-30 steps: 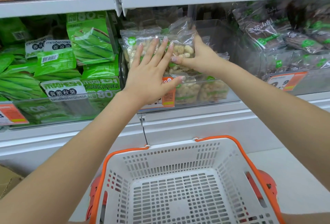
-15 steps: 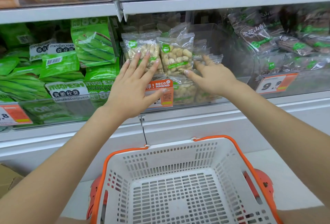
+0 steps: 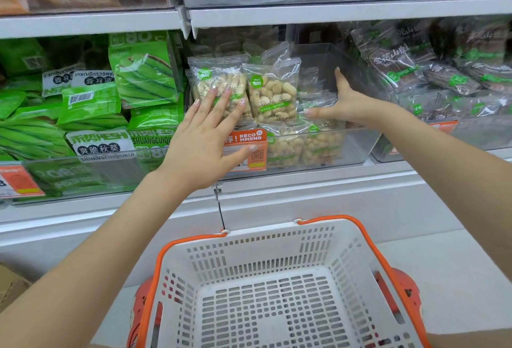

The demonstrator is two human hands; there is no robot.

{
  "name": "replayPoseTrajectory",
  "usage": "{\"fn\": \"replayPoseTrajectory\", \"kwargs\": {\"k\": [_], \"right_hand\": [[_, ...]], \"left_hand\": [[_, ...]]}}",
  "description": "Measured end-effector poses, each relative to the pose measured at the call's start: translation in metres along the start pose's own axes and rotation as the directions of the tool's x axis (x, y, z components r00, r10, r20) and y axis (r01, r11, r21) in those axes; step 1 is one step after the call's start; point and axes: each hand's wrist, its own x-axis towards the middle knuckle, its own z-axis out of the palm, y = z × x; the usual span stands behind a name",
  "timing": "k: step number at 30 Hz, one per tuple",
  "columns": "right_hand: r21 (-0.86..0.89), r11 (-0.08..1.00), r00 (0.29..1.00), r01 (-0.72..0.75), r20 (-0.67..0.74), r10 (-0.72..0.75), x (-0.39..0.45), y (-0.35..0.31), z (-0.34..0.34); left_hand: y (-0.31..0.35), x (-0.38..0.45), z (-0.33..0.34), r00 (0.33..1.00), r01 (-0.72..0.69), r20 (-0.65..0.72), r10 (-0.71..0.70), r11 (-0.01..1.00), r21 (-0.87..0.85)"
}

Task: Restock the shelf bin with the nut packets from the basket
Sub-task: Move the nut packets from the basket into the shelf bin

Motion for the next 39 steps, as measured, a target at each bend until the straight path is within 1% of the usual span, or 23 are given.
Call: {"fn": "replayPoseTrajectory", "kwargs": {"k": [2, 6, 9, 11, 13, 15, 17, 18, 20, 22, 23, 24, 25, 27, 30, 31, 33, 34, 35, 36, 37, 38, 39], "right_hand": [[0.078, 0.997, 0.998, 0.017, 0.059, -0.022, 0.007, -0.001, 0.000], [-0.008, 0.994, 0.992, 0.106, 0.074, -0.105, 0.010, 0.004, 0.002], [-0.007, 0.989, 0.986, 0.149, 0.075, -0.148, 0.010, 0.007, 0.001], [0.007, 0.989, 0.987, 0.148, 0.067, -0.148, 0.009, 0.007, 0.001], [0.042, 0.987, 0.988, 0.153, 0.007, -0.153, 0.008, 0.005, 0.002], [0.036, 0.980, 0.973, 0.197, -0.133, -0.191, 0.004, -0.001, 0.007], [0.029, 0.967, 0.938, 0.252, -0.254, -0.237, 0.000, -0.016, 0.011], [0.096, 0.958, 0.935, 0.269, -0.264, -0.236, -0.002, -0.026, 0.013], [0.334, 0.899, 0.953, 0.283, -0.206, -0.223, -0.007, -0.051, 0.015], [0.584, 0.754, 0.954, 0.300, -0.159, -0.256, -0.012, -0.068, 0.019], [0.654, 0.689, 0.947, 0.313, -0.161, -0.278, -0.018, -0.071, 0.022], [0.677, 0.663, 0.944, 0.320, -0.169, -0.283, -0.023, -0.071, 0.025], [0.674, 0.668, 0.947, 0.315, -0.175, -0.270, -0.026, -0.070, 0.031], [0.623, 0.709, 0.944, 0.330, -0.205, -0.259, -0.030, -0.065, 0.041], [0.615, 0.689, 0.923, 0.384, -0.242, -0.298, -0.034, -0.047, 0.040], [0.568, 0.723, 0.919, 0.393, -0.254, -0.300, -0.034, -0.042, 0.037], [0.324, 0.835, 0.887, 0.445, -0.287, -0.362, -0.034, -0.036, 0.034], [0.224, 0.861, 0.874, 0.456, -0.296, -0.386, -0.032, -0.035, 0.033], [0.199, 0.869, 0.869, 0.454, -0.316, -0.381, -0.028, -0.036, 0.032], [0.254, 0.861, 0.876, 0.440, -0.332, -0.349, -0.025, -0.038, 0.030], [0.345, 0.838, 0.890, 0.422, -0.332, -0.312, -0.022, -0.041, 0.027], [0.416, 0.815, 0.905, 0.403, -0.314, -0.287, -0.018, -0.046, 0.024], [0.433, 0.811, 0.912, 0.394, -0.290, -0.289, -0.013, -0.052, 0.021]], "left_hand": [[-0.001, 0.001, 0.002, 1.000, 0.001, -0.003, -0.001, 1.000, 0.001], [-0.002, 0.002, 0.004, 1.000, -0.007, -0.015, 0.007, 1.000, 0.005], [-0.001, 0.002, 0.005, 1.000, -0.009, -0.023, 0.009, 1.000, 0.012], [0.000, 0.003, 0.006, 1.000, -0.006, -0.021, 0.006, 1.000, 0.012], [0.000, 0.002, 0.005, 1.000, -0.007, -0.016, 0.007, 1.000, 0.014], [0.000, 0.001, 0.004, 1.000, -0.011, -0.011, 0.011, 1.000, 0.009], [0.001, 0.000, 0.003, 1.000, -0.010, -0.008, 0.010, 1.000, 0.006], [0.001, -0.001, 0.003, 1.000, -0.007, -0.007, 0.007, 1.000, 0.008], [0.003, -0.001, 0.000, 1.000, -0.008, -0.019, 0.008, 1.000, 0.008], [0.009, -0.001, -0.001, 0.998, -0.051, -0.044, 0.053, 0.998, 0.049], [0.013, 0.000, 0.000, 0.994, -0.091, -0.053, 0.096, 0.992, 0.084], [0.018, 0.002, 0.001, 0.989, -0.127, -0.057, 0.134, 0.986, 0.111], [0.023, 0.004, 0.003, 0.987, -0.144, -0.052, 0.152, 0.982, 0.120], [0.029, 0.007, 0.006, 0.991, -0.124, -0.026, 0.128, 0.986, 0.107], [0.032, 0.010, 0.007, 0.998, -0.066, 0.000, 0.067, 0.994, 0.082], [0.032, 0.011, 0.007, 0.999, -0.047, 0.004, 0.047, 0.996, 0.079], [0.033, 0.011, 0.008, 1.000, -0.024, 0.010, 0.023, 0.997, 0.078], [0.034, 0.010, 0.008, 1.000, -0.022, 0.009, 0.022, 0.997, 0.074], [0.035, 0.010, 0.007, 1.000, -0.024, 0.004, 0.024, 0.997, 0.067], [0.035, 0.010, 0.006, 1.000, -0.029, -0.004, 0.029, 0.998, 0.058], [0.035, 0.010, 0.005, 0.999, -0.035, -0.021, 0.037, 0.998, 0.053], [0.035, 0.011, 0.004, 0.998, -0.048, -0.046, 0.051, 0.997, 0.058], [0.035, 0.012, 0.004, 0.995, -0.066, -0.070, 0.072, 0.995, 0.076]]}}
